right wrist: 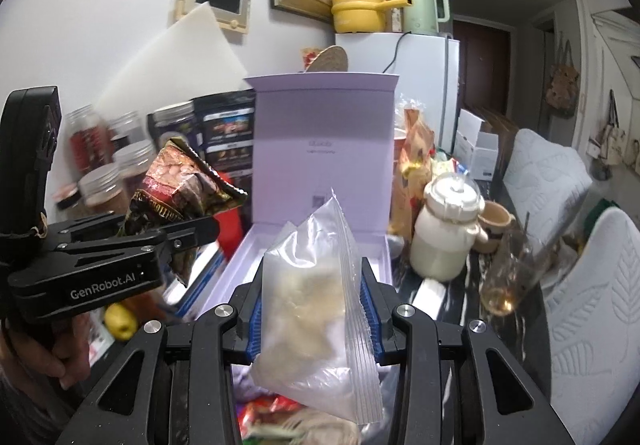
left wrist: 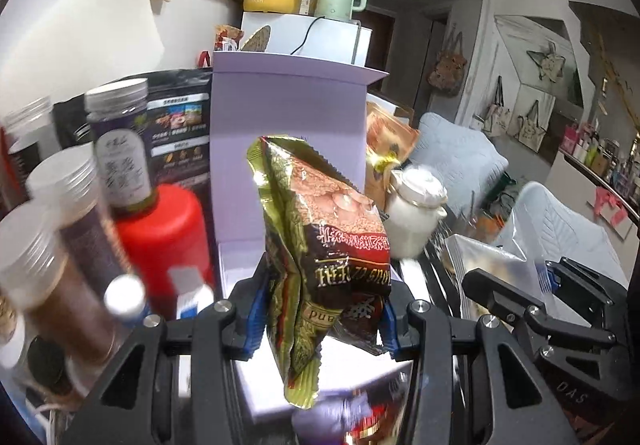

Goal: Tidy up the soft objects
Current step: 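Lift and carry both held bags over the lavender gift box, then open both grippers to drop the bags into the lavender box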

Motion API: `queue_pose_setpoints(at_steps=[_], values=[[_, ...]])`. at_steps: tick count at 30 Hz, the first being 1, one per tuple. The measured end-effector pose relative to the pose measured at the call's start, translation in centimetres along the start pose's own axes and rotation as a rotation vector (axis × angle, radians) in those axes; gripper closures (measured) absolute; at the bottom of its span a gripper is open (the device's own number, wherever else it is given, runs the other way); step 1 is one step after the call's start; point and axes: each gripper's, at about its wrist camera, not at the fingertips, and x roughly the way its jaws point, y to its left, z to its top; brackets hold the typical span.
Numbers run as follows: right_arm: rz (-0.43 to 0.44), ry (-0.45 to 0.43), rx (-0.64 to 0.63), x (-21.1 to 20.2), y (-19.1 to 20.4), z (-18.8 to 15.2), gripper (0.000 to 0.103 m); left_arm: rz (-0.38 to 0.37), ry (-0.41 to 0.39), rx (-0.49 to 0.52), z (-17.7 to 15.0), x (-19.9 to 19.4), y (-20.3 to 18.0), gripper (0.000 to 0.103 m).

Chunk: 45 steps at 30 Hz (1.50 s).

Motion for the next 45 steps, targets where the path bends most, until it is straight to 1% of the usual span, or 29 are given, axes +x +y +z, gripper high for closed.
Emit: queue_pose_setpoints(at_steps=[3,10,13,15,17,21,26,30,33,35,36,37,39,40,41,43,44,45], values=[[-0.005,-0.006,0.001,2.1,-1.0,1.3,0.064,0.004,-0.013,-0.032,1.1,1.6,0.1,0.058],[-0.006,-0.019,0.003,6.3,-2.5,4.0,0.064,0.076,-0.024,-0.026,3.4,5.9,0.7,0.058],[-0.019,-0.006,0.010,8.4,-3.0,4.9,0.064,0.109,-0.022,-0.029,3.6,7.6,1.4,0.058],[-0.020,0.004,0.008,9.5,-3.1,5.1,0.064,0.130,-0.001,-0.029,3.4,8.5,1.8,0.058],[-0.019,0.008,0.008,10.4,-3.2,5.1,0.064,0.150,0.030,-0.017,3.0,9.8,2.2,0.058],[-0.024,0.040,0.013,12.5,-3.2,4.6,0.064,0.159,0.093,-0.025,2.3,11.6,2.7,0.058],[-0.027,0.088,0.000,14.7,-2.9,4.0,0.064,0.190,0.104,0.006,2.0,12.6,2.3,0.058],[-0.045,0.103,0.003,15.5,-2.9,3.6,0.064,0.183,0.115,0.011,1.8,13.3,2.5,0.058],[-0.055,0.106,0.003,15.7,-2.8,3.5,0.064,0.167,0.099,-0.010,2.1,13.4,3.0,0.058],[-0.054,0.108,0.003,15.8,-2.8,3.5,0.063,0.171,0.112,-0.021,2.1,13.7,3.3,0.058],[-0.055,0.111,0.001,15.8,-2.8,3.5,0.060,0.181,0.124,-0.021,2.1,13.6,3.5,0.057],[-0.062,0.117,0.002,15.9,-2.8,3.5,0.050,0.196,0.143,-0.023,2.1,13.9,3.6,0.057],[-0.074,0.114,0.009,15.9,-2.9,3.4,0.041,0.189,0.165,-0.054,2.1,14.1,3.9,0.055],[-0.080,0.115,0.013,16.0,-3.0,3.4,0.039,0.184,0.171,-0.066,2.1,14.1,4.0,0.055],[-0.084,0.117,0.015,16.0,-3.1,3.4,0.039,0.188,0.170,-0.066,2.1,14.1,4.0,0.052],[-0.101,0.120,0.021,15.9,-3.5,3.4,0.039,0.214,0.153,-0.050,2.2,13.9,3.7,0.038],[-0.110,0.121,0.023,15.9,-3.6,3.4,0.039,0.225,0.140,-0.043,2.2,13.7,3.6,0.021],[-0.118,0.121,0.026,15.9,-3.9,3.5,0.039,0.237,0.132,-0.040,2.2,13.5,3.6,0.016]])
